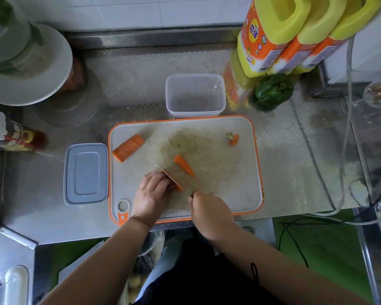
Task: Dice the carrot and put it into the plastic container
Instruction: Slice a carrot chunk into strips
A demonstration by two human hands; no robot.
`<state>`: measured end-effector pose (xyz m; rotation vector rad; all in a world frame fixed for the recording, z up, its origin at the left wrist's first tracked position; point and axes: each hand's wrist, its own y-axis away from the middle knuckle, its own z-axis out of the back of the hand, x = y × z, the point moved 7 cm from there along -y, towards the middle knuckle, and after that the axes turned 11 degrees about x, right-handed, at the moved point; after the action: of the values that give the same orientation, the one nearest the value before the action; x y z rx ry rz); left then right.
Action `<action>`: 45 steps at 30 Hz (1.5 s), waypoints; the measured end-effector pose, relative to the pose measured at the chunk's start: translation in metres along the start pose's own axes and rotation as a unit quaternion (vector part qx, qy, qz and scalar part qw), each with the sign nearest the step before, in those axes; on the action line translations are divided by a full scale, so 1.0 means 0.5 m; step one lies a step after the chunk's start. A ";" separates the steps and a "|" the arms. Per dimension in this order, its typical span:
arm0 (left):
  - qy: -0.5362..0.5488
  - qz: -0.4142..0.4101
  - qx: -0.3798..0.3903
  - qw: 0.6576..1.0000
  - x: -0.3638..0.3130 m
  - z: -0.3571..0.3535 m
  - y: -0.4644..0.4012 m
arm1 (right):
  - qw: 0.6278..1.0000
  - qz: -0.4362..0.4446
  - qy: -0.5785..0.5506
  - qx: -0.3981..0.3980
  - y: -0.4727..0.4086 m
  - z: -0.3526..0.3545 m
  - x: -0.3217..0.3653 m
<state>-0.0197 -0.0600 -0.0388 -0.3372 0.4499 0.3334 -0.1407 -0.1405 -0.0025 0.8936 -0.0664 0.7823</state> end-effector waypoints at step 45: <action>-0.008 0.014 0.034 0.999 -0.001 -0.002 0.007 | 0.999 -0.014 0.014 -0.040 -0.017 -0.004 0.000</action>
<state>-0.0218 -0.0575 -0.0404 -0.2620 0.4501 0.3475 -0.1361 -0.1421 -0.0096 0.8064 -0.0601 0.7601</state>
